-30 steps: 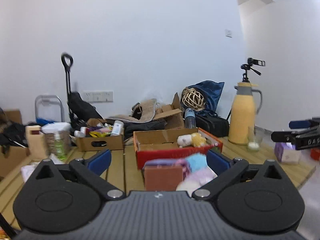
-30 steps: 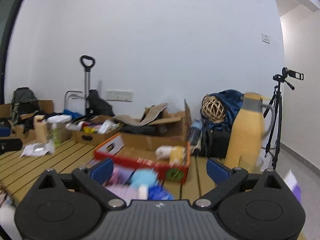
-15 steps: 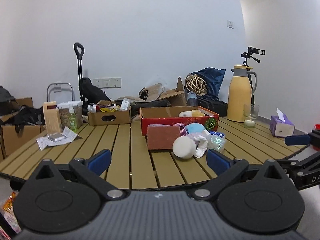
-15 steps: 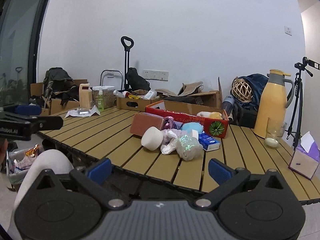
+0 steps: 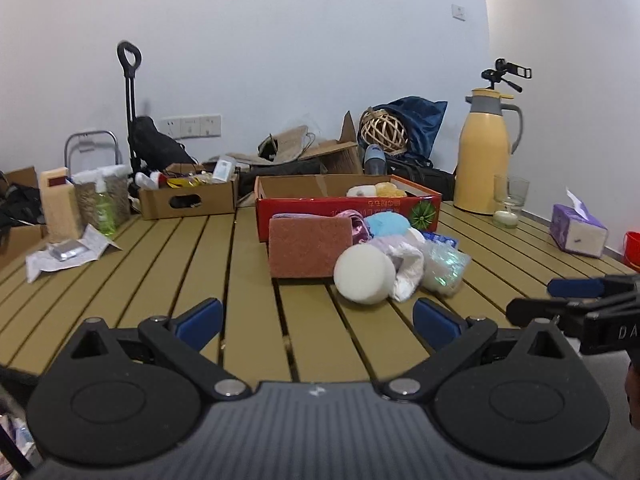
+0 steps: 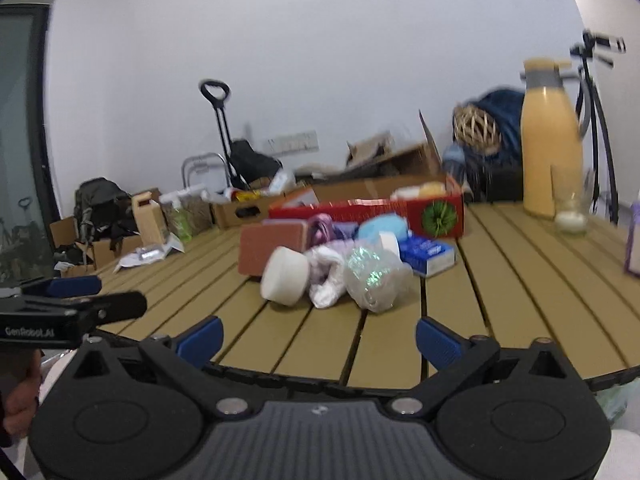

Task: Organize soft objects
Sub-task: 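Withdraw both grippers from the box back over the pile, then grasp the pink sponge with both grippers and lift it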

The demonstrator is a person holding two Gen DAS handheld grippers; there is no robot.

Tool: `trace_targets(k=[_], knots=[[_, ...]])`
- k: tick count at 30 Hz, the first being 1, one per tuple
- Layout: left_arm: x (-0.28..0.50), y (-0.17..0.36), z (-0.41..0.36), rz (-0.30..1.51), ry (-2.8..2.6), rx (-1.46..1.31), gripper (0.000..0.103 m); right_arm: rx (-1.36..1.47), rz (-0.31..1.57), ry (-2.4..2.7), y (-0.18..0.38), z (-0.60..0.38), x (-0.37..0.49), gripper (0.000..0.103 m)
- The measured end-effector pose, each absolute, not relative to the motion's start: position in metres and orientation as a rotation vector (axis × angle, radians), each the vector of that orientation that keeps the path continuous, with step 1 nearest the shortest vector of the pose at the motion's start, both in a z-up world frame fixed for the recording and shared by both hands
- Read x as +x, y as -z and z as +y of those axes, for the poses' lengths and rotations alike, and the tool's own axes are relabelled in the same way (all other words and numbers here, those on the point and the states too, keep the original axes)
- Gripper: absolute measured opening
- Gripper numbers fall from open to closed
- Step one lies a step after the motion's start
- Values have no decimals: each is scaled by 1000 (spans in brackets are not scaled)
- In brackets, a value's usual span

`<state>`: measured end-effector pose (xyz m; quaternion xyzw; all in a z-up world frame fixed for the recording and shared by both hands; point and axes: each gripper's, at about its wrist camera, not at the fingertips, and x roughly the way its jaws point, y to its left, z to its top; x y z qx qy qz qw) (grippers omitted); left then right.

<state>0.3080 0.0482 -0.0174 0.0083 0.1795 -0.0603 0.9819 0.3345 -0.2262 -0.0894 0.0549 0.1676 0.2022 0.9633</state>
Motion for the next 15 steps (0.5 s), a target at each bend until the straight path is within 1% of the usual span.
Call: trace_targets(k=[1, 2, 3, 4, 5, 6, 7, 10, 14, 15], knots=[[321, 17, 48, 366, 120, 9, 103, 115, 351, -409, 89, -225, 342, 80], [333, 17, 49, 372, 121, 1, 103, 118, 357, -409, 87, -225, 351, 71], [343, 16, 51, 376, 118, -8, 103, 120, 360, -411, 85, -224, 361, 63], [358, 15, 54, 378, 112, -24, 103, 119, 368, -417, 81, -222, 372, 59], [371, 13, 57, 387, 109, -37, 102, 115, 373, -427, 79, -219, 382, 49], [385, 11, 60, 400, 107, -49, 97, 108, 382, -441, 76, -215, 396, 42], [402, 9, 63, 405, 110, -65, 90, 104, 388, -456, 74, -210, 408, 41], [448, 0, 75, 412, 123, -135, 77, 131, 422, -507, 65, -196, 458, 39], [503, -6, 93, 439, 131, -269, 70, 242, 465, -555, 55, -177, 522, 35], [511, -4, 94, 446, 116, -275, 62, 257, 472, -557, 55, -172, 534, 33]])
